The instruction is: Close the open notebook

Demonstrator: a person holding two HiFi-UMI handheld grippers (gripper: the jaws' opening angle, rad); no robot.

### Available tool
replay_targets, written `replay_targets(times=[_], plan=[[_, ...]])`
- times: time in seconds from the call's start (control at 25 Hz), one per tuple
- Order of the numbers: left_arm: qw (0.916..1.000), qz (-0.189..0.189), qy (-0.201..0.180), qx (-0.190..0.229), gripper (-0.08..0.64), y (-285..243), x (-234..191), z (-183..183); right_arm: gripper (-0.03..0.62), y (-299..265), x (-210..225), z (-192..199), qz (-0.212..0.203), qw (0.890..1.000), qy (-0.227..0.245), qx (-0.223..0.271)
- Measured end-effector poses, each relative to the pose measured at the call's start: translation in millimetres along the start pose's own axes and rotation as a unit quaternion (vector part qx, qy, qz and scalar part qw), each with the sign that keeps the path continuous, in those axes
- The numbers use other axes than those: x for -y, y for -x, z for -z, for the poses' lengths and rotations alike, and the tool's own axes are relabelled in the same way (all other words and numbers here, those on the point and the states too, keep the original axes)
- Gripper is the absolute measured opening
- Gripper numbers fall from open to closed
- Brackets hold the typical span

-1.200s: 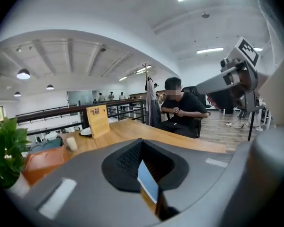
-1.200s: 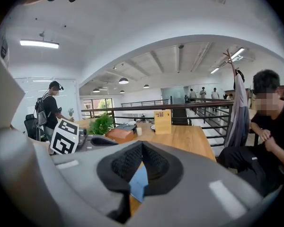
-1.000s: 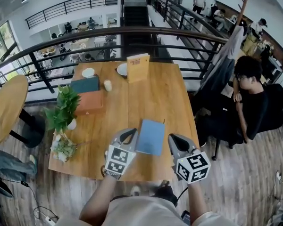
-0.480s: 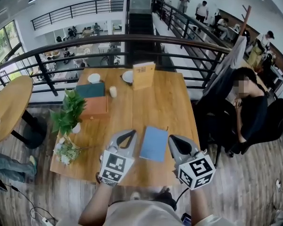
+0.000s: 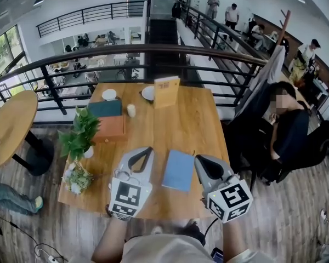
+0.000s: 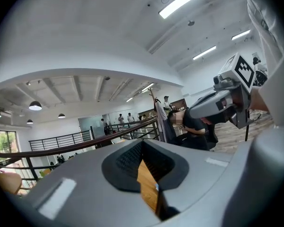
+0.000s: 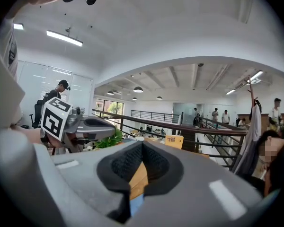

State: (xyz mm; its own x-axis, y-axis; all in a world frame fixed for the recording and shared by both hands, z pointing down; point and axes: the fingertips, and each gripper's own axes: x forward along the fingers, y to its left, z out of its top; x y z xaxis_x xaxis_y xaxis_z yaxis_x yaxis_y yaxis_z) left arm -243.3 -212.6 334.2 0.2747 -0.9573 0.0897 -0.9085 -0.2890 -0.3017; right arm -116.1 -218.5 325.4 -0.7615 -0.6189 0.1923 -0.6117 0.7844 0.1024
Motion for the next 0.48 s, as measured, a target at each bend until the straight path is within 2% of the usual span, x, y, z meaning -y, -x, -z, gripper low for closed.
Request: replay_targets(times=[0.48], plan=[[0.9999, 0.0, -0.015, 0.007, 0.005, -0.9, -0.1, -11.7, 0.0, 0.0, 0.7, -7.6, 0.003, 1.0, 0.009, 0.001]])
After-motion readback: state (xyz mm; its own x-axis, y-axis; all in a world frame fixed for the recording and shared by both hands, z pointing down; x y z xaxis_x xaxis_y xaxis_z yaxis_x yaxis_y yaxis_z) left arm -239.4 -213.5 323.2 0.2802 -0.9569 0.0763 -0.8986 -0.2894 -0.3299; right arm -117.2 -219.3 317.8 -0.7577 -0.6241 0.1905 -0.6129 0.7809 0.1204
